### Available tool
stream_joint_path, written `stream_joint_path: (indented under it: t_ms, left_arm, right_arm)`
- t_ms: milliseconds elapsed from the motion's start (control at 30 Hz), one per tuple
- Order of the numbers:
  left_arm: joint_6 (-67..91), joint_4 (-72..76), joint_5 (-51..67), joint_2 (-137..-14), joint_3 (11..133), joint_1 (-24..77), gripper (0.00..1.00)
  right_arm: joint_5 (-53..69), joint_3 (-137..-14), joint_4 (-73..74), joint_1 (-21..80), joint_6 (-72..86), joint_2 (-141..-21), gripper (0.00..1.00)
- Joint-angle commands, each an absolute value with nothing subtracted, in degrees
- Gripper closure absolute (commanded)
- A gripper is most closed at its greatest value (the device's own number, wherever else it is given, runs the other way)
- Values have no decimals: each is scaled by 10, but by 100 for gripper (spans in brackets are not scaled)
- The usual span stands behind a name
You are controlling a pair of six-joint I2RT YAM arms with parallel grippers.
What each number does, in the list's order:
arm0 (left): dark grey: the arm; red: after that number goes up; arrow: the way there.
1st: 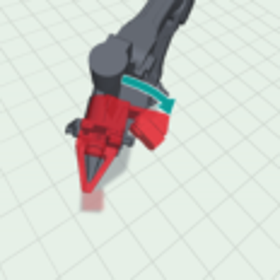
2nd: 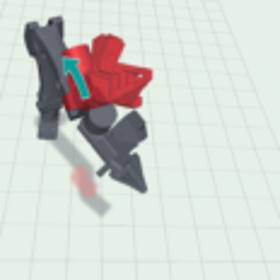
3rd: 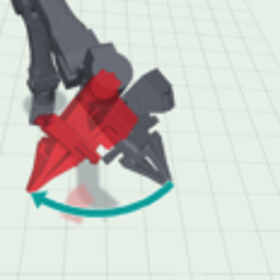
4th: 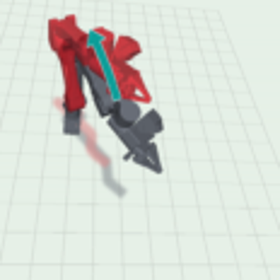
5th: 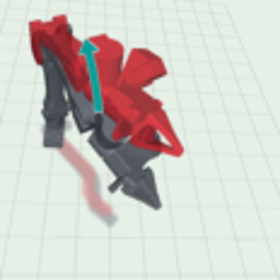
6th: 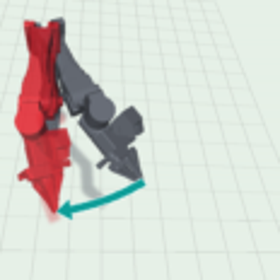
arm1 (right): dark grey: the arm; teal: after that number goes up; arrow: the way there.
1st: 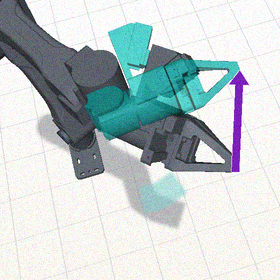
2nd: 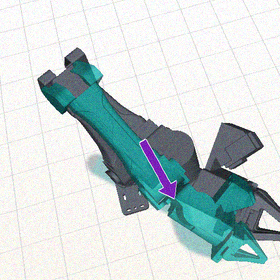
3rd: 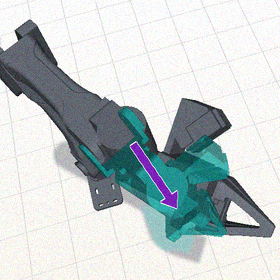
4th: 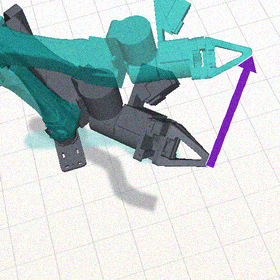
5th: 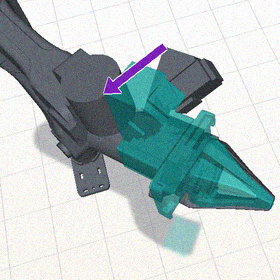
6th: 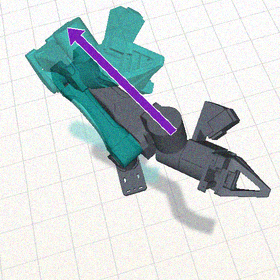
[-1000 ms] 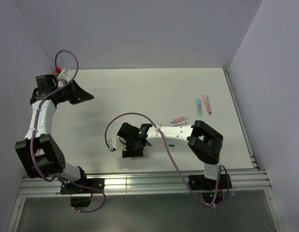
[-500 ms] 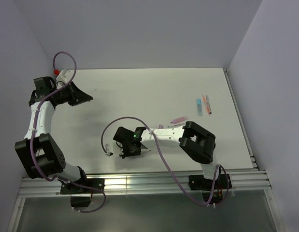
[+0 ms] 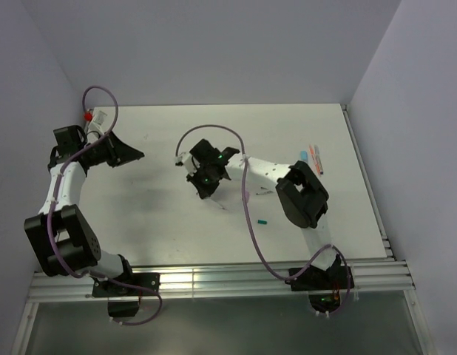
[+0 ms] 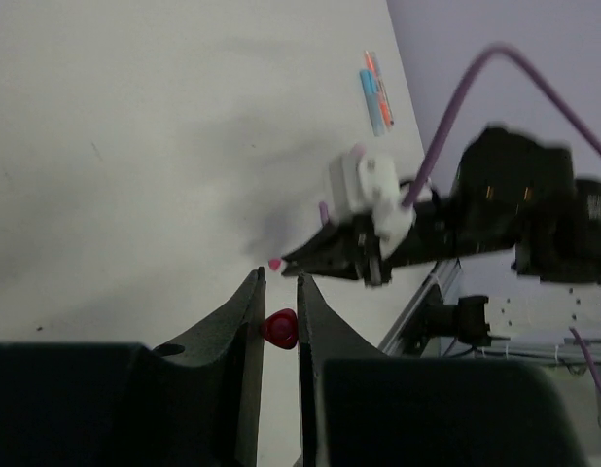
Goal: Insert the pens into the pen caps
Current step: Pick up the pen from the center of the board.
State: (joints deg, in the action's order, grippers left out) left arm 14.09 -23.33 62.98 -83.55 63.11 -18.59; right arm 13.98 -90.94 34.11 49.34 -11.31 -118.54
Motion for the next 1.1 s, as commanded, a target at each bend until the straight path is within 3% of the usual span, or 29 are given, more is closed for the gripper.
stream_joint_path:
  t_ms: [0, 133, 233, 333, 367, 433, 467, 500, 567, 800, 900, 1067]
  left_arm:
    - [114, -172, 729, -762, 596, -188, 100]
    - [56, -141, 820, -698, 527, -187, 100]
    - [-46, -239, 856, -688, 525, -184, 100]
    - [9, -274, 887, -727, 539, -181, 100]
    - [-29, -373, 896, -744, 553, -180, 100]
    - [-301, -578, 938, -826, 611, -176, 100]
    - [-449, -774, 970, -865, 615, -175, 100]
    - [-359, -753, 970, -885, 607, -172, 100]
    - [-441, -785, 968, -889, 631, -176, 100]
    - [-418, -783, 969, -878, 636, -170, 99]
    - [-337, -783, 969, -935, 734, -167, 99]
    - [-200, -784, 969, -1040, 1002, -156, 100]
  right_arm:
    - [242, -961, 338, 458, -30, -1123, 100]
    - [302, -1005, 319, 404, 20, -1085, 100]
    - [331, -1046, 309, 367, 52, -1061, 100]
    - [351, -1084, 302, 339, 77, -1045, 100]
    - [354, -1091, 298, 334, 83, -1042, 100]
    - [359, -1105, 280, 323, 104, -1032, 100]
    - [361, -1111, 274, 321, 111, -1031, 100]
    - [359, -1116, 270, 318, 114, -1030, 100]
    - [351, -1128, 269, 318, 122, -1030, 100]
    - [335, -1071, 209, 312, 175, -1000, 100]
    - [354, -1077, 178, 309, 214, -998, 100]
    - [344, -1108, 171, 307, 222, -986, 100]
